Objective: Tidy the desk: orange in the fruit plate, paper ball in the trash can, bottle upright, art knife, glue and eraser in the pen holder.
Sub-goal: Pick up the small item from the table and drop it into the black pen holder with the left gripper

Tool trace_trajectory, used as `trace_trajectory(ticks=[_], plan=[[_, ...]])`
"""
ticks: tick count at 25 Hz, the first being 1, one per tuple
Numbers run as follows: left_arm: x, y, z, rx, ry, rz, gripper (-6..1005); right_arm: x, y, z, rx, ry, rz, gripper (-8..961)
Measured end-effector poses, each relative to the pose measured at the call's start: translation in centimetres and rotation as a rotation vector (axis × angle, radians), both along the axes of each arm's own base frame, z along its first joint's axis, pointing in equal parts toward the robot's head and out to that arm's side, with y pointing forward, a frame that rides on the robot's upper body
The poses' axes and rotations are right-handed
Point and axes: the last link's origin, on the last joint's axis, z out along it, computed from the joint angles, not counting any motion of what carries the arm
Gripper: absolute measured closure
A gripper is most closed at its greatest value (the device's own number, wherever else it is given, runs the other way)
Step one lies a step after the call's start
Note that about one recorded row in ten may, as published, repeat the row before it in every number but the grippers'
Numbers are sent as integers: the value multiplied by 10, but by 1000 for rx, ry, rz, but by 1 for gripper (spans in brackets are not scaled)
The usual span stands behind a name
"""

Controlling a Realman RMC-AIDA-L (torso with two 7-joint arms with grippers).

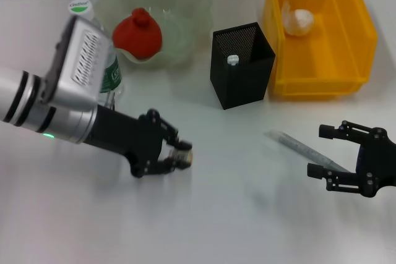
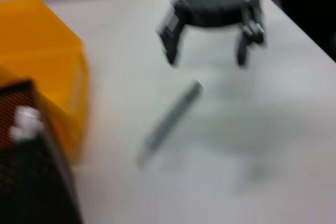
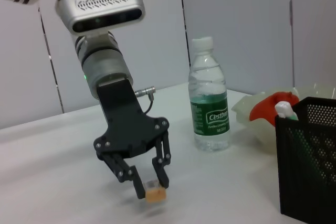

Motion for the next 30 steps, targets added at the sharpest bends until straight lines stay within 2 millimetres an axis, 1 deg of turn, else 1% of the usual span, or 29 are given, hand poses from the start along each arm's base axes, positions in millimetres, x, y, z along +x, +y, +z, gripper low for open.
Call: trace_trajectory(ticks=[1,4,5,6,7,8,9,12,13,17,22,30], plan=[[0,0,3,28,-55,35,730,0,0,0,0,4,1,135],[0,-1,7,61,-127,84,730,-2,-1,3,3,21,1,135],[0,-1,7,61,-127,84,730,-2,-1,3,3,21,1,135],[-1,-3,8,72,-156,102,730,-3,-2,6,13,43,5,135],[-2,-7,11,102,-250,154,730,-4,-2,8,19,56,6,135],[-2,-10,13,113,-300,179,729,-5,-4,11,26,77,11,135],[-2,-10,13,113,-300,179,729,-6,-4,13,31,95,10,135],[-4,-21,14,123,-448,277,729,-7,-4,14,30,107,1,135],[-4,-21,14,123,-448,277,729,-7,-4,14,28,109,-1,135],[-4,-26,17,132,-543,344,729,-8,-3,15,25,113,-2,135],[-8,-35,13,161,-649,405,729,-11,-4,15,9,133,-1,136],[-12,-43,7,189,-691,413,729,-11,-5,12,8,140,-3,135]])
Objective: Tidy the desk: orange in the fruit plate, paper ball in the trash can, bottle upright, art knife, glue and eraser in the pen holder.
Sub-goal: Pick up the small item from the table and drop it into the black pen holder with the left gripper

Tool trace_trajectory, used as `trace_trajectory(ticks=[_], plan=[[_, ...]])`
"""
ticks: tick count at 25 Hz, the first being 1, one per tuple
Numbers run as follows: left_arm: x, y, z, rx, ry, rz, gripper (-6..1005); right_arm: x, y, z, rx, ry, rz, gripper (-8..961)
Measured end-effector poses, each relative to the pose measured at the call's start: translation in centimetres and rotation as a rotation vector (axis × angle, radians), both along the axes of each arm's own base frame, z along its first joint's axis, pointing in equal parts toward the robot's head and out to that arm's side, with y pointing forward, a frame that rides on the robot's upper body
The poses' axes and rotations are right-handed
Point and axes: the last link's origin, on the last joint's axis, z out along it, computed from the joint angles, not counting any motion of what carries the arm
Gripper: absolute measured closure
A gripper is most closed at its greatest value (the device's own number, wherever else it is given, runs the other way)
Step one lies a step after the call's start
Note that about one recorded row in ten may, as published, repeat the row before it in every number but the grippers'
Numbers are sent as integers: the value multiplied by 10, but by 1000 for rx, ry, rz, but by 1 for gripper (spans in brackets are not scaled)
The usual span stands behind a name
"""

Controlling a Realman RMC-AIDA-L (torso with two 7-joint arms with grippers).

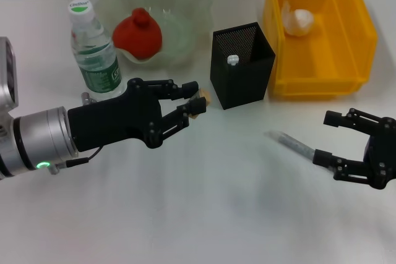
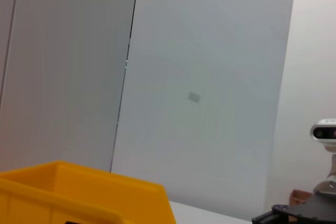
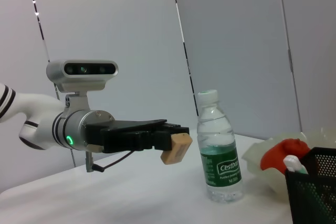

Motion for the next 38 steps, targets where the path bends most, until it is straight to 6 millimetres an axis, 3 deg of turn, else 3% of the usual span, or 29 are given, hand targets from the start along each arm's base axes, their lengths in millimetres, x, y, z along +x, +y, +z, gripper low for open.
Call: trace_trajectory(ticks=[18,26,38], plan=[[-4,-4,-3,24,-13,21,730,-1,2,-9,-2,-3,-10,136],[21,24,-18,82,-79,85,731,-1,2,-9,-5,-1,-16,136],[47,60,-30,153,-44,124,730,0,3,-9,0,-2,-27,136]])
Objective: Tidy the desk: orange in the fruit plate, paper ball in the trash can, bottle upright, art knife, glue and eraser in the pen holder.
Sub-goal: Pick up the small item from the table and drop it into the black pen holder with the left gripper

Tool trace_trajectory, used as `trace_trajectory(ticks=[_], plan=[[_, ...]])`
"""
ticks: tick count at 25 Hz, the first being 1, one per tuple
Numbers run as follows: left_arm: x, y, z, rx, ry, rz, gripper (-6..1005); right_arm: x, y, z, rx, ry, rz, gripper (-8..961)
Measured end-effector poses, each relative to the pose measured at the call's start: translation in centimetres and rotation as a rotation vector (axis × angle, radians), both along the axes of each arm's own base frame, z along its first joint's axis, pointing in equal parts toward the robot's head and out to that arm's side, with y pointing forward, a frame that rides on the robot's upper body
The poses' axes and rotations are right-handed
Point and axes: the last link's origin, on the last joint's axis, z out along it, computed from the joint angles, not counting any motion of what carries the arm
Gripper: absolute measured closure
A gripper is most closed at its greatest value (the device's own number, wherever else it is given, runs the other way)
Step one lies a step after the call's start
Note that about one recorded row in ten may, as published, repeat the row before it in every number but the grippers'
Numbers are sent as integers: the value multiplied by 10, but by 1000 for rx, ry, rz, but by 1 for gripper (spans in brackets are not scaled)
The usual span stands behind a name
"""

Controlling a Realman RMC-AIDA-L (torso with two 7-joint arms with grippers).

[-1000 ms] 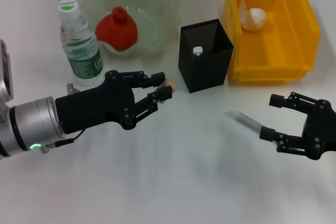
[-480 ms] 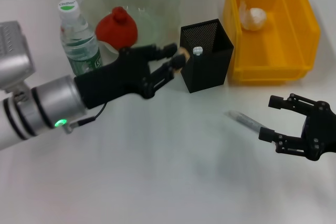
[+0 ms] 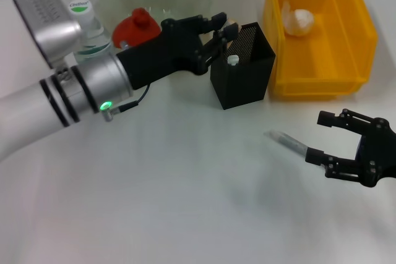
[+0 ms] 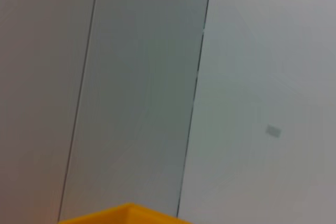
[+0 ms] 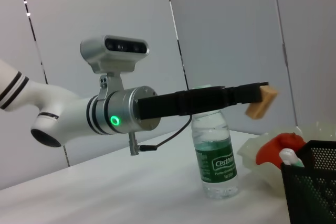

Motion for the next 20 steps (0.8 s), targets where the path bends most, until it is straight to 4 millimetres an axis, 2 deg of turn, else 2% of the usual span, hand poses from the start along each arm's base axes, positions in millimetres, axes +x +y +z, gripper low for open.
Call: trace_trajectory(ticks=[10,20], plan=[[19,26,-12,5,96,26,731,1,3,1,12,-2,-19,136],[19,32,-16,11,135,49,719,-3,13,-4,17,-11,-26,136]])
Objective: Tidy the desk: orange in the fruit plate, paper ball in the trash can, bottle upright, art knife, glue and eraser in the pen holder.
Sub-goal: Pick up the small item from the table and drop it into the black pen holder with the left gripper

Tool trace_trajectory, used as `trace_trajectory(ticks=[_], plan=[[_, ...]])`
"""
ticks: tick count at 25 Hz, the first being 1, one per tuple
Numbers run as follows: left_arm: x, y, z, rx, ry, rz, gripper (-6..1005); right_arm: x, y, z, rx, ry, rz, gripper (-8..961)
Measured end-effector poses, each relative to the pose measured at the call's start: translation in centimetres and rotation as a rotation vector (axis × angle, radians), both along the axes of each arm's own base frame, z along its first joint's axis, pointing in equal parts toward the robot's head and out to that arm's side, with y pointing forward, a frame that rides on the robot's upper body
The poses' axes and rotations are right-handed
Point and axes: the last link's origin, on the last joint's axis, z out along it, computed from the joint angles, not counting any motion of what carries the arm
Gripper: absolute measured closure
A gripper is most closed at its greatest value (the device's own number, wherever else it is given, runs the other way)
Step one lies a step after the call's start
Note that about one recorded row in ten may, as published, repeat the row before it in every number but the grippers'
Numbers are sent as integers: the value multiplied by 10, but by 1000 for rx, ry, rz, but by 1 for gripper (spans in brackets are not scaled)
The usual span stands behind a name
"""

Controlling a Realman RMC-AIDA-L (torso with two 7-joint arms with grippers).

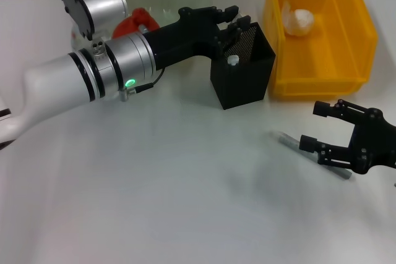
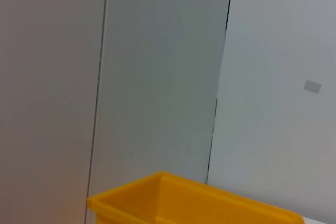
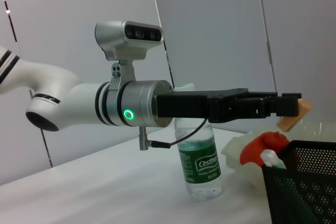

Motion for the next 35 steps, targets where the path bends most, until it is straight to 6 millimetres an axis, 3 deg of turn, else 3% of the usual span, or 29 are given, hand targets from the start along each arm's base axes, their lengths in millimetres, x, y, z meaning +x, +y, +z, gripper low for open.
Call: trace_trajectory(ticks=[35], plan=[[1,-6,2,-16,-40,-22,644,-4,6,-3,5,0,4,135]])
